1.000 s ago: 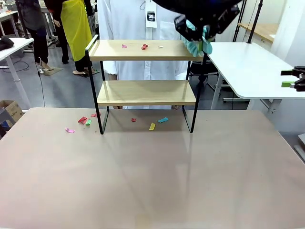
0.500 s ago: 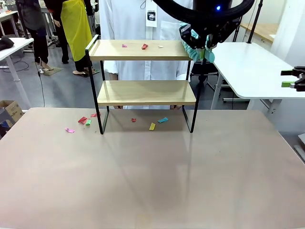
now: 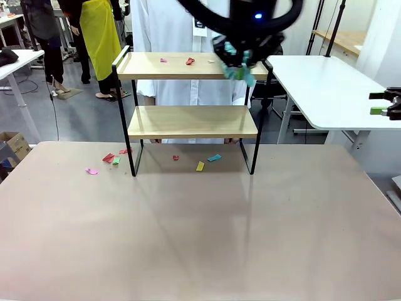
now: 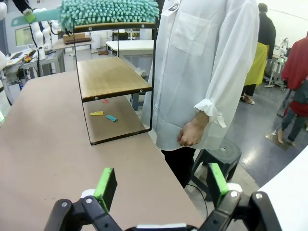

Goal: Clean the shelf.
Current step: Clean the specific section of the Shelf indicated by the human with the Duster.

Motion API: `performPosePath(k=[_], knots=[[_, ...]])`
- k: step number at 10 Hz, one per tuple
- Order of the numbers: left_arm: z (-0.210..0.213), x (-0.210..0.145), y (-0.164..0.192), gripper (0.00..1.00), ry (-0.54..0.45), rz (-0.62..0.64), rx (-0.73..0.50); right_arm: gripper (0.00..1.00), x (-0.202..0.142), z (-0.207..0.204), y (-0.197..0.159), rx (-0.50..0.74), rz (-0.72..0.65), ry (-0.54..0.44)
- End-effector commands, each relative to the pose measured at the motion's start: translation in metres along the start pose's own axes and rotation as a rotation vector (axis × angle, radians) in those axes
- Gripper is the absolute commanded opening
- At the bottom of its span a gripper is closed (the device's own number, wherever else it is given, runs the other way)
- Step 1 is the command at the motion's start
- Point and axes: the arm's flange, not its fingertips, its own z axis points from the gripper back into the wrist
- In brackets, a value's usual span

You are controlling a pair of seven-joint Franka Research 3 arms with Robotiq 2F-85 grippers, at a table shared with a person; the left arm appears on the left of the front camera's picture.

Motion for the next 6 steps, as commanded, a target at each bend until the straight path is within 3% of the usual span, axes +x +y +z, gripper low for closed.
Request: performPosePath(k=[1,3,6], knots=[[0.002,0.003,0.064,0.13,0.033,0.035,0.053,1.00,0.003,0.000,0.000,-0.003,0.004,0.001],[0.002,0.011,0.124,0.13,0.058,0.101,0.069,1.00,0.003,0.000,0.000,-0.003,0.004,0.001],[0.007,0.018,0.204,0.13,0.036,0.146,0.201,1.00,0.003,0.000,0.000,-0.003,0.004,0.001]])
